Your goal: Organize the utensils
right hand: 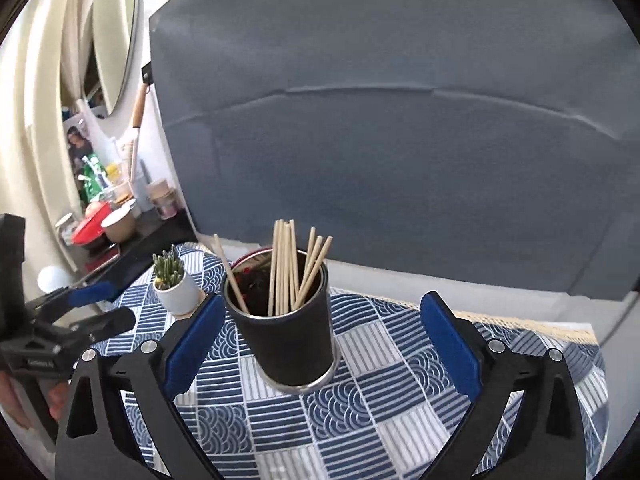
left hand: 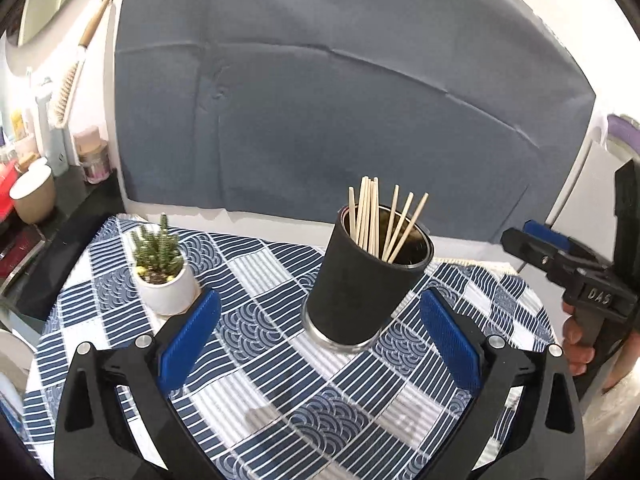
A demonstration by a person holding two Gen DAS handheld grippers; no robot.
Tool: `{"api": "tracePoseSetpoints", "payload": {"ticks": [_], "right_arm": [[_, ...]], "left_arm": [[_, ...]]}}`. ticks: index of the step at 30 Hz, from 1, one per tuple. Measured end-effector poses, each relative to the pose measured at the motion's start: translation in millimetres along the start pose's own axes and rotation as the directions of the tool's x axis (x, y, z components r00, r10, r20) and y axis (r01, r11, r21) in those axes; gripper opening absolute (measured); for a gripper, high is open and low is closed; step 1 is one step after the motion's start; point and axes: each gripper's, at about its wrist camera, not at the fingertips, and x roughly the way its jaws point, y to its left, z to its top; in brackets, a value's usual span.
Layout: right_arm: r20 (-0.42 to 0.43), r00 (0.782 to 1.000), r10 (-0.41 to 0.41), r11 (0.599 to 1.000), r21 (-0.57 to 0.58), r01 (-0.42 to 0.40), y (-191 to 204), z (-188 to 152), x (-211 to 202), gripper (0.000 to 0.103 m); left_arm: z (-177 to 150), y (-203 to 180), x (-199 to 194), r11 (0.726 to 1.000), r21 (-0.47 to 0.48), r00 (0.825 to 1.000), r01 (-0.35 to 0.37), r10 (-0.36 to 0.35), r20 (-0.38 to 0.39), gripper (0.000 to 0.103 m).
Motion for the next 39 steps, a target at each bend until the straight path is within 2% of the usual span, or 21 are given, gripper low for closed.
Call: {"api": "tracePoseSetpoints", "payload": {"ticks": [6, 13, 19, 25, 28, 30, 35, 39], "right_arm": [[0.003, 1.0, 0.007, 1.0, 0.03, -0.007, 20.2, -13.2, -37.6, 0.095], [0.031, 0.999, 0.02, 0.999, 0.027, -0.021, 45.8, -35.5, -92.6, 0.095], [0.061, 0.998, 0.0, 0.999, 0.034, -0.002, 65.4, -47.5, -137.2, 0.095], [0.093, 0.995, -0.021, 0.999, 0.051, 0.016, 94.1, -66.6, -189.8, 0.095], [0.091, 0.995, -0.042, 0.997, 0.067, 0.036, 109.3, -78.7, -210.4, 0.095], [0.076, 0.994, -0.084, 0.993, 0.091, 0.077, 124.9, -90.7, -227.2, 0.095], [0.047, 0.984, -0.172, 0.98, 0.108, 0.166, 163.4, -126.5, -266.1, 0.095], [0.039, 0.979, -0.198, 0.973, 0.129, 0.192, 197.2, -161.0, -308.7, 0.095]], "left_arm": [[-11.6, 1.0, -37.4, 1.0, -0.013, 1.0, -0.021, 0.021, -0.013, 0.097], [-26.4, -4.2, -91.2, 1.0, 0.013, 1.0, -0.021, 0.021, 0.015, 0.097], [-38.3, -19.6, -134.9, 0.998, 0.069, 0.999, -0.009, 0.006, 0.037, 0.097], [-52.0, -24.8, -178.5, 0.998, 0.058, 0.998, -0.037, 0.034, 0.044, 0.097], [-62.0, -17.6, -199.8, 0.996, 0.083, 0.999, 0.015, -0.019, 0.043, 0.097], [-72.4, -9.0, -215.7, 0.996, 0.089, 0.999, 0.027, -0.031, 0.038, 0.097], [-115.2, 4.9, -260.0, 0.991, 0.134, 1.0, 0.013, -0.01, -0.023, 0.097], [-151.6, 12.7, -307.0, 0.99, 0.139, 1.0, -0.024, 0.022, 0.014, 0.097]]}}
